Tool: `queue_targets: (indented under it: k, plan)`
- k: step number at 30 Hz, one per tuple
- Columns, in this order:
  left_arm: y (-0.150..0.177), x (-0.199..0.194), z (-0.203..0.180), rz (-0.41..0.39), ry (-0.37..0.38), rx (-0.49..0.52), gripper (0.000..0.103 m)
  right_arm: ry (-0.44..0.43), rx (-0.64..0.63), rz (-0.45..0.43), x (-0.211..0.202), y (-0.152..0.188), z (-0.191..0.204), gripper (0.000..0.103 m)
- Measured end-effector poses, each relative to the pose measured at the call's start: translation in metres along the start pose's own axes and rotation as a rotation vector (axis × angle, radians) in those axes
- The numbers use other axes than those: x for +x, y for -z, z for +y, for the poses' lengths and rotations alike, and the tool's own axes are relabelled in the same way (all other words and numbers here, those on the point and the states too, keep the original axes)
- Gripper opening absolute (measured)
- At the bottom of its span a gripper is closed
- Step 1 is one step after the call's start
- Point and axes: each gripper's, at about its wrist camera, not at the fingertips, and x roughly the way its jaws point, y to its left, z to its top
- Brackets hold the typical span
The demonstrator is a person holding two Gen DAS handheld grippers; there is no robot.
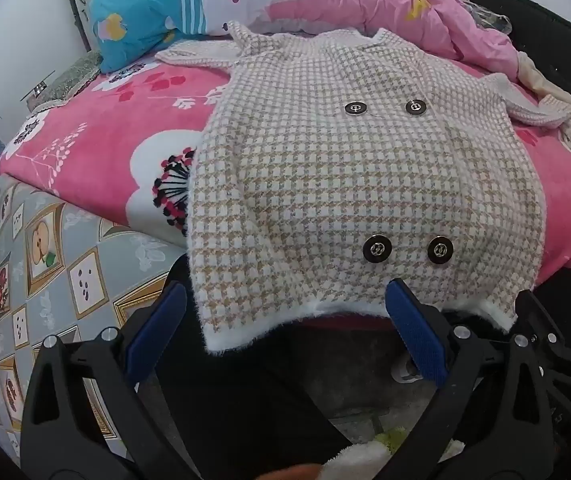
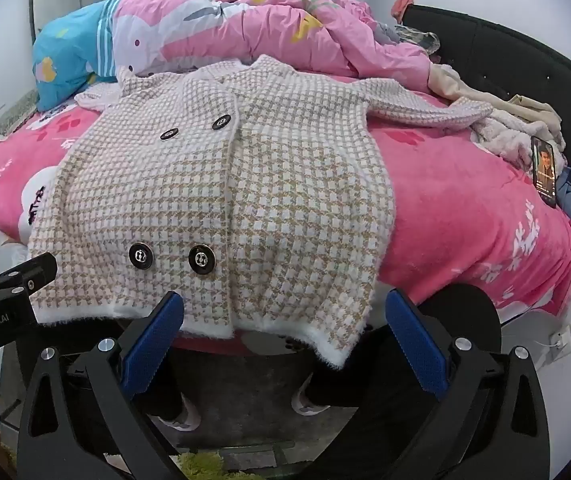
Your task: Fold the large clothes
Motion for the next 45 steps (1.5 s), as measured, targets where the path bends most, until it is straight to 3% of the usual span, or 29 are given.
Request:
queue_targets:
  k: [45]
  plan:
    - [0.0028,-0.0038,0.0014,0.0,0.036,-0.001,0.096,0.022,0.006,-0.007,-0.0039,-0.0008,-0.0015,0.098]
